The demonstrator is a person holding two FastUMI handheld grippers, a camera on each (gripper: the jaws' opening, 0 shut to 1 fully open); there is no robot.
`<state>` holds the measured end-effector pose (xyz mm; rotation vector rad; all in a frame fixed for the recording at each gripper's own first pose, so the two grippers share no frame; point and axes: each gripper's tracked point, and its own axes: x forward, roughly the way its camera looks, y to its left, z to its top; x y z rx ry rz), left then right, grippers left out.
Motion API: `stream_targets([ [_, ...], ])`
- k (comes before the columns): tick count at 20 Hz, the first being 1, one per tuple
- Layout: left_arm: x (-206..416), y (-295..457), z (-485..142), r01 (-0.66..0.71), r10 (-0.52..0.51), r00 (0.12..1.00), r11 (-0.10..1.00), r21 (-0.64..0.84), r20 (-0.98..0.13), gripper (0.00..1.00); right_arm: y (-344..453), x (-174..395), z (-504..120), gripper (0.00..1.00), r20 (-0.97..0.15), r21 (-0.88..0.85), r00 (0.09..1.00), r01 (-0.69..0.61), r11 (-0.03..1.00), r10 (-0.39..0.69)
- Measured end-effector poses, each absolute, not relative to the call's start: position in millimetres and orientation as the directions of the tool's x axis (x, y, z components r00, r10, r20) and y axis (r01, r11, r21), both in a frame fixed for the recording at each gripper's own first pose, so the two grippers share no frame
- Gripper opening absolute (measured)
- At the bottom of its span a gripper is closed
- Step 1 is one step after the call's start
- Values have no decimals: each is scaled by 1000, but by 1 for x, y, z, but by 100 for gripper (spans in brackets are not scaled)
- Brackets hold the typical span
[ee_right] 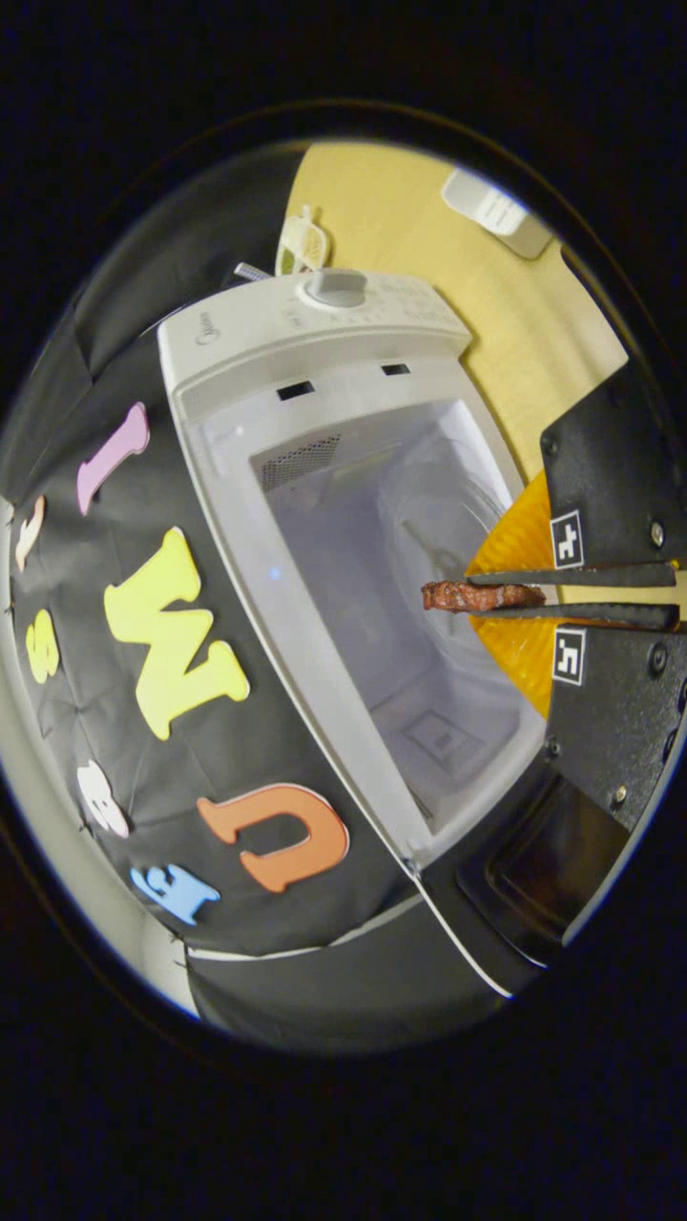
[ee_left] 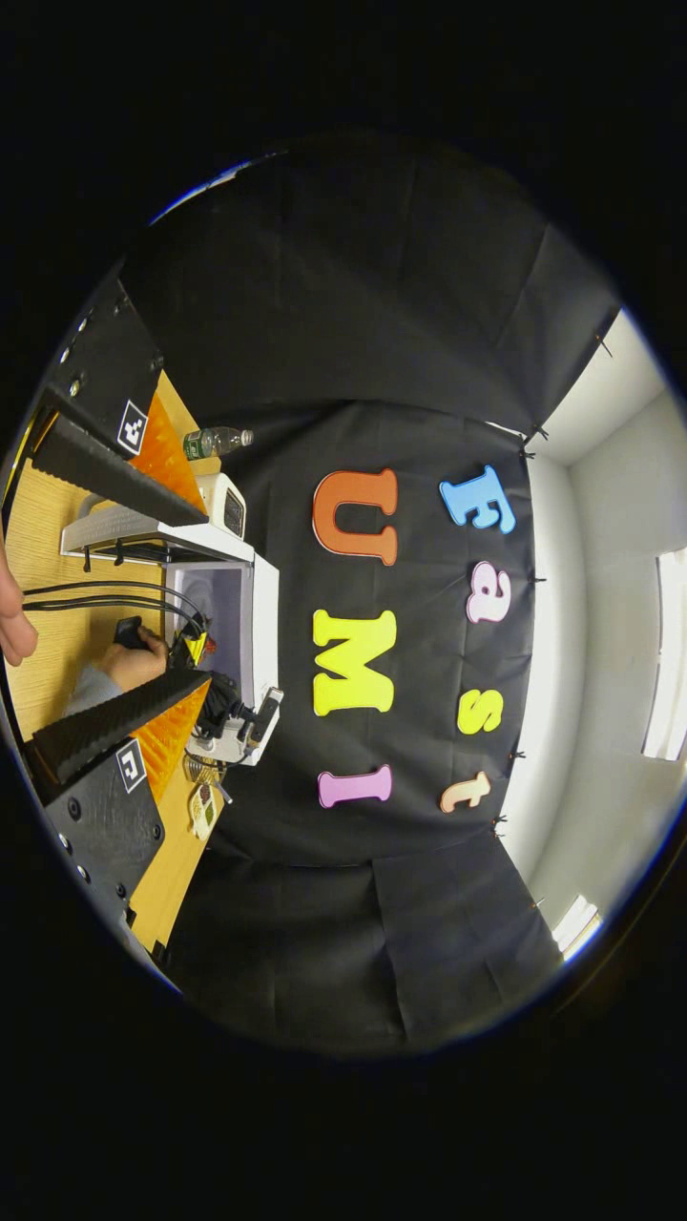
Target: Open the microwave oven with the left hand, put the food in, and close the microwave oven.
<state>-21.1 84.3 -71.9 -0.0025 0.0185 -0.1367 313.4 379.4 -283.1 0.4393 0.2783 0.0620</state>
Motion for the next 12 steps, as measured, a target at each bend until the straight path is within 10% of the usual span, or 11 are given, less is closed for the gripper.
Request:
stream_targets([
  [11,-8,90,-100,160,-165,981,986,-51,-103,92,402,368,-324,12,-272,649,962,176,740,10],
  [12,-8,92,-101,157,-162,981,986,-52,-106,81,403,369,-323,12,-268,637,963,175,751,3],
])
